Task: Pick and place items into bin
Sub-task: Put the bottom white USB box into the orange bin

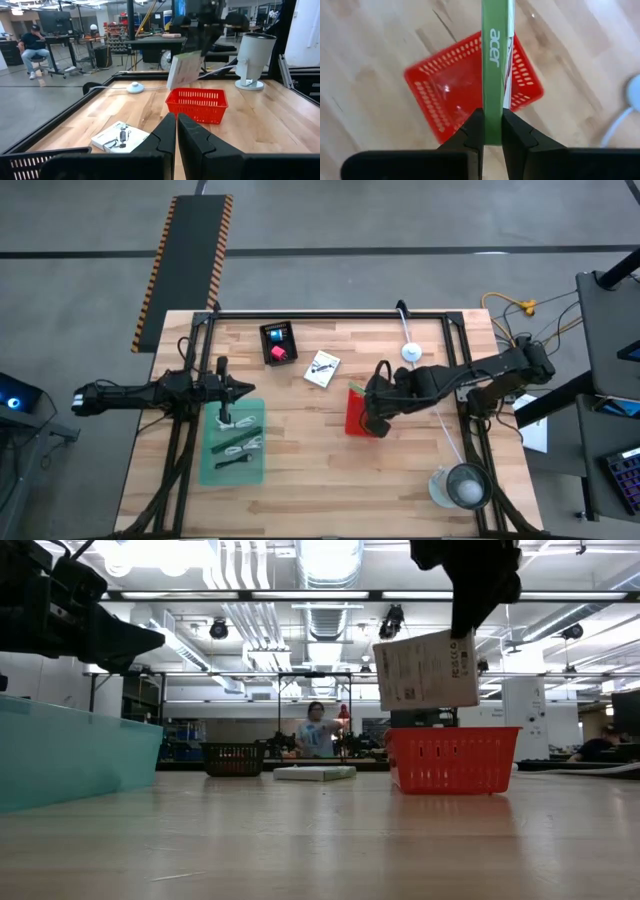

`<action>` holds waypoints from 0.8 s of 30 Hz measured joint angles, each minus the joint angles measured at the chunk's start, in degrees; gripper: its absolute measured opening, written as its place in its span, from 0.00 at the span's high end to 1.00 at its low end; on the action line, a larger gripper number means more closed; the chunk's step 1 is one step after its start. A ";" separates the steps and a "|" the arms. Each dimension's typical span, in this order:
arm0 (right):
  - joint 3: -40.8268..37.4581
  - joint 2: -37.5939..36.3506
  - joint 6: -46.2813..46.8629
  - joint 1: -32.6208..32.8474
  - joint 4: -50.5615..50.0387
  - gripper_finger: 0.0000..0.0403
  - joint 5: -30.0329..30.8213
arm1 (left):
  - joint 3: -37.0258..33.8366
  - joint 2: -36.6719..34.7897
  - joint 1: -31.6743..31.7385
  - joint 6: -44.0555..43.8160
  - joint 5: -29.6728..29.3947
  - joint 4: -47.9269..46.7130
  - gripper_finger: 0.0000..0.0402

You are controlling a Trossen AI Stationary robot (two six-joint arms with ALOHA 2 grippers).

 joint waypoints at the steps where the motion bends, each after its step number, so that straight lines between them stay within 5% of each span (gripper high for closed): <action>1: -0.25 0.00 1.70 0.00 0.99 0.92 -0.01 | 0.00 0.00 0.02 0.00 -0.01 -0.13 1.00; 24: -2.74 1.72 38.84 4.50 6.79 0.93 0.09 | 0.00 -0.17 0.02 -0.07 -2.09 0.33 1.00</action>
